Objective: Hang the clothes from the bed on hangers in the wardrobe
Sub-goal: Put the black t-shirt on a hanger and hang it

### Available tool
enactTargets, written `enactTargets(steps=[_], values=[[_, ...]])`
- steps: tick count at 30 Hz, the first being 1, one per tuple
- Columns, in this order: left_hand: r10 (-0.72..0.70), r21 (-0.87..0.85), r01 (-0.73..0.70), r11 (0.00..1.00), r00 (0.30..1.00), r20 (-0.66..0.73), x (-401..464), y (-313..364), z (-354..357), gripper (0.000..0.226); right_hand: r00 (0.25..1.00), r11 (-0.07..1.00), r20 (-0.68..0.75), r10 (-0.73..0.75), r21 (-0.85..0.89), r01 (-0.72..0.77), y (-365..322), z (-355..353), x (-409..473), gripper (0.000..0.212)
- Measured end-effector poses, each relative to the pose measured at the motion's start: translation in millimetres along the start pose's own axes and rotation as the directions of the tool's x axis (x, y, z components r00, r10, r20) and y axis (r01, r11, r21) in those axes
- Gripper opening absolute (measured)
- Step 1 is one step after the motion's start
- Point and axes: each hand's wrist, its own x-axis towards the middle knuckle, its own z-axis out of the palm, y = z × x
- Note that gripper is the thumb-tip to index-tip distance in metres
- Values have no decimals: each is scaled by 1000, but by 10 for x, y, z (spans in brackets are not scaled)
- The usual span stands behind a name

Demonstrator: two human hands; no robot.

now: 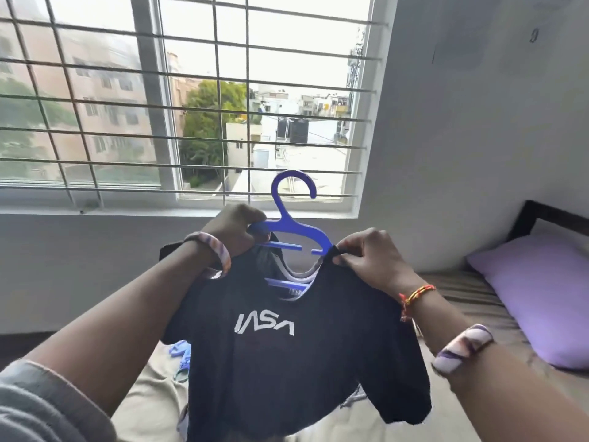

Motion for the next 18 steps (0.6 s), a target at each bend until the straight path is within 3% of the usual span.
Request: enactTargets(steps=[3,5,6,9,11,14,16,18], values=[[32,-206,-30,978,999,5,42,64,-33,28,998,996,-59,9,90,-3,67,-79,-8,3],[-4,-413,35,910,997,75,57,2,-131,61,988,977,-148,53,214,-20,142,-194,-30,5],[-14,-428,68,901,992,129,72,-70,-168,70,978,962,-193,77,274,-22,171,-263,-41,7],[-9,-283,80,956,970,245,131,-290,-238,57,959,934,-260,115,358,-15,213,-462,-57,22],[25,-180,20,983,969,248,276,-247,-230,33,951,932,-284,125,363,-14,214,-570,-24,24],[127,-101,-107,989,967,220,618,-140,-93,16,931,941,-338,134,340,-12,138,-665,77,20],[240,-53,-234,971,949,203,803,8,-84,38,904,940,-397,158,342,-14,92,-753,125,21],[256,-67,-251,966,961,103,935,92,-121,32,901,951,-402,163,306,-36,98,-896,96,19]])
